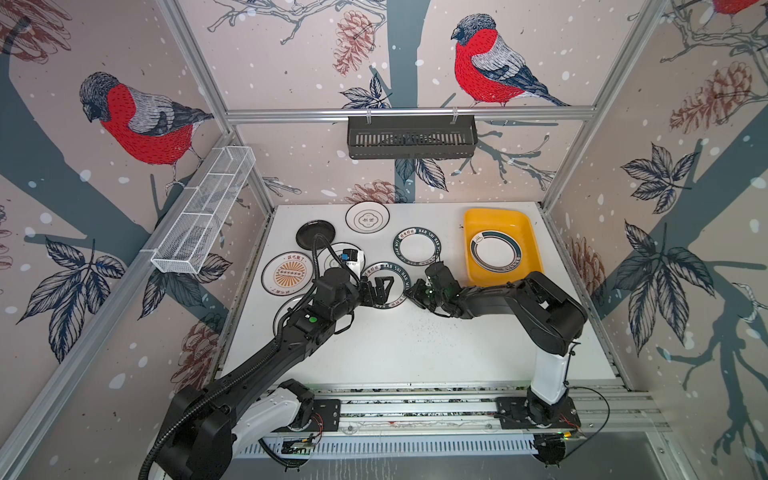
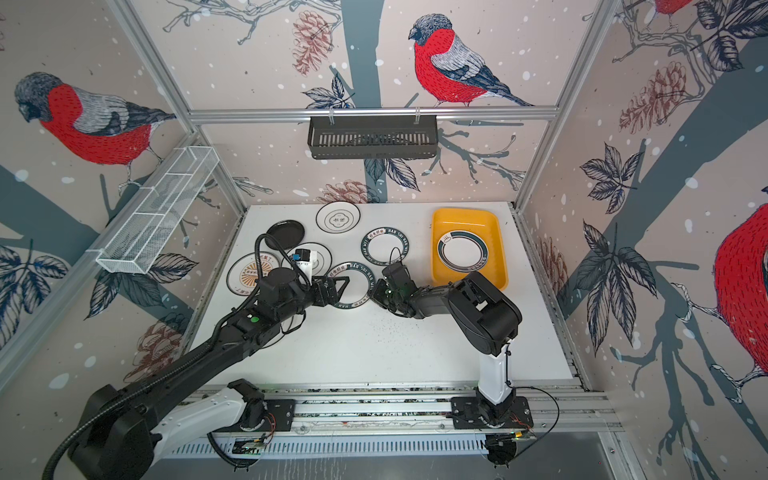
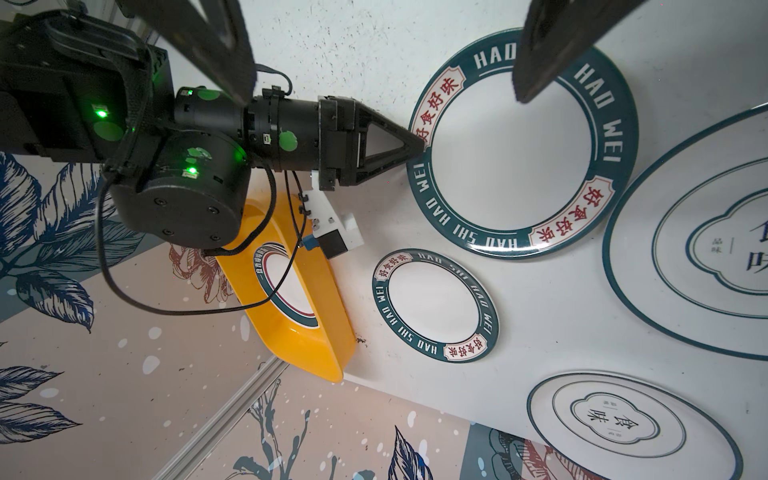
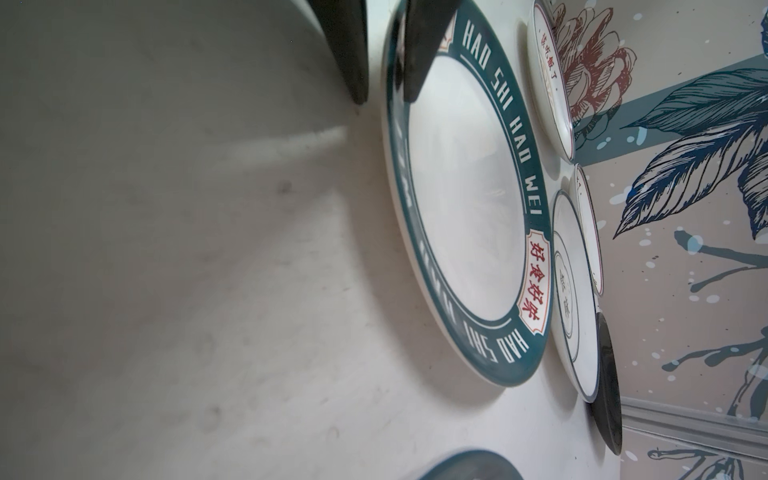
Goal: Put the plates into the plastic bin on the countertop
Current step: 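Lower the right gripper and pinch the green plate's rim, then lift the green plate upright with the right gripper while the left gripper shifts toward it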
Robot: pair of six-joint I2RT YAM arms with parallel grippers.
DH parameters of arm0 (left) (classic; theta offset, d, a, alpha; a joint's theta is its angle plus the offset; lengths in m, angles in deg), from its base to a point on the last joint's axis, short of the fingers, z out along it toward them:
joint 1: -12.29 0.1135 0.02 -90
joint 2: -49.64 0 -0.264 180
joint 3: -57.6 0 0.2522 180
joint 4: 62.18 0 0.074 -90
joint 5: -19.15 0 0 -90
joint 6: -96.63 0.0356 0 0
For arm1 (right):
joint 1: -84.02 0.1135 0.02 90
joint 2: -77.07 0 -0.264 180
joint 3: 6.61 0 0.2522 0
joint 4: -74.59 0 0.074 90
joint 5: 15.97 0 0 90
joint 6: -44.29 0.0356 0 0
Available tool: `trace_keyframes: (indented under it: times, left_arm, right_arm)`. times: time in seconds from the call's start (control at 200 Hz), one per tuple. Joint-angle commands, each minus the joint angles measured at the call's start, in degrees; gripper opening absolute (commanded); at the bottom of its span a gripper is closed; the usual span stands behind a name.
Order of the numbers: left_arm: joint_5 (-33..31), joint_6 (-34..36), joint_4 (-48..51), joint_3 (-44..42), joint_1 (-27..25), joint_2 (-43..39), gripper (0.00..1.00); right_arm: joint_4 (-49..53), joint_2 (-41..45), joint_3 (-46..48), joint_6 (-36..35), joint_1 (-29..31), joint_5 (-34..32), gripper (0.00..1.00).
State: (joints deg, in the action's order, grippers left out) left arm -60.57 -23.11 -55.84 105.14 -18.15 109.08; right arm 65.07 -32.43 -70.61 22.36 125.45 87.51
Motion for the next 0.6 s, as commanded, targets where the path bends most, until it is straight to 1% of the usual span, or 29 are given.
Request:
trace_keyframes:
  times: [0.0, 0.065, 0.115, 0.145, 0.405, 0.595]
  left_arm:
    - [0.26, 0.05, -1.74, 0.37, 0.14, -0.2, 0.96]
    - [0.17, -0.02, -1.79, 0.36, 0.12, -0.21, 0.96]
    - [0.18, -0.01, -1.81, 0.25, 0.17, -0.12, 0.96]
    - [0.09, -0.05, -1.8, 0.3, 0.16, -0.04, 0.96]
    - [0.19, -0.41, -1.09, 0.49, 0.13, -0.22, 0.96]
    - [2.0, -0.28, 0.06, 2.36, 0.11, 1.81, 0.96]
  right_arm:
    - [0.83, -0.46, 0.08, 1.23, 0.14, -1.87, 0.14]
    - [1.29, -0.4, 0.03, 1.02, 0.22, -2.21, 0.12]
    - [1.48, -0.21, 0.12, 1.01, 0.22, -2.44, 0.06]
    - [1.58, -0.12, 0.2, 1.06, 0.23, -2.56, 0.05]
    - [1.62, 2.75, 0.36, 0.57, 0.19, -3.34, 0.02]
    - [4.03, 8.5, 1.52, -2.06, 0.14, -4.98, 0.02]
